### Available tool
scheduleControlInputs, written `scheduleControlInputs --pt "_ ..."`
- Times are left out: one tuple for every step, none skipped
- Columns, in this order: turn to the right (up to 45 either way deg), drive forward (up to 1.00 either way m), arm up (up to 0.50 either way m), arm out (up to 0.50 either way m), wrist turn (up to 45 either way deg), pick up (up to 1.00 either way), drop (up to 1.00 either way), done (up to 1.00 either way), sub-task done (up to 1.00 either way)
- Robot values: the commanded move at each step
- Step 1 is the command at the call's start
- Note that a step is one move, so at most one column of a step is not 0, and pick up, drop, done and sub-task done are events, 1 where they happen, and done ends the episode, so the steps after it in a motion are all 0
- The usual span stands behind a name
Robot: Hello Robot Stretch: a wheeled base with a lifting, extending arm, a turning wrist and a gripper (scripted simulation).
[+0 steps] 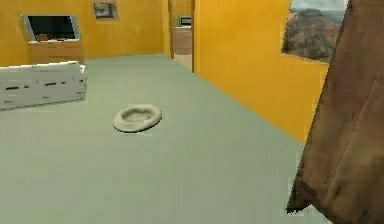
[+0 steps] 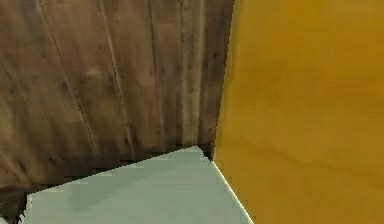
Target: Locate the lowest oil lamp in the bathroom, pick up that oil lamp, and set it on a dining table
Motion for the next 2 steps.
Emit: scheduleControlInputs --pt "0.0 0.95 0.00 0.00 0.0 0.00 0.00 0.00 0.00" --pt "12.0 0.00 0.00 0.00 0.0 0.00 0.00 0.00 0.00"
